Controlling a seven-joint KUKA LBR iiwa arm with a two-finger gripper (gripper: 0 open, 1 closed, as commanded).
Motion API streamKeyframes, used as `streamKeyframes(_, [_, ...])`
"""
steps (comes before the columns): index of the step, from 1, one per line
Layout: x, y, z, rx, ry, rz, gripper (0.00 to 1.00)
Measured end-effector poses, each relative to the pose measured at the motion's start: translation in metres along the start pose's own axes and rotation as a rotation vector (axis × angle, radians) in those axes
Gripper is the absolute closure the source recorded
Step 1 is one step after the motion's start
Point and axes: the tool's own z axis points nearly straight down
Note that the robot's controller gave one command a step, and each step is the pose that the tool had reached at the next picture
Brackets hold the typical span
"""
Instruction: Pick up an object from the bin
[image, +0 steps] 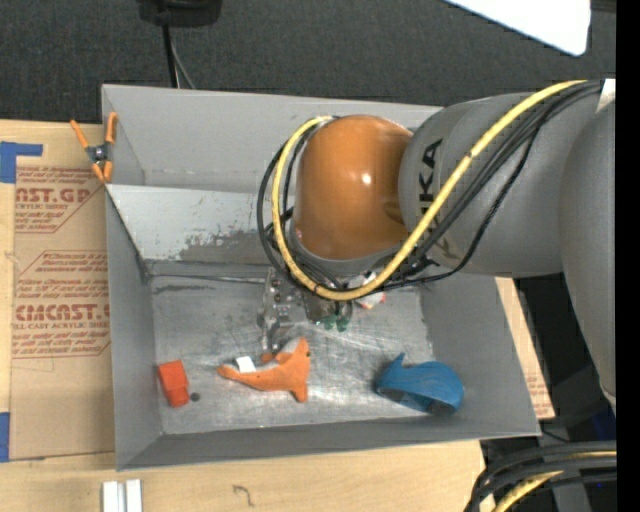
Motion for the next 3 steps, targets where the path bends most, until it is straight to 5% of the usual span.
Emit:
streamKeyframes(1, [0.0, 0.0, 0.0, 0.0, 0.001, 0.0, 1.0])
streamKeyframes(2, [0.041, -0.042, 0.067, 0.002, 0.009, -0.219, 0.0])
streamKeyframes(3, [0.04, -0.04, 0.065, 0.0, 0.004, -0.219, 0.0])
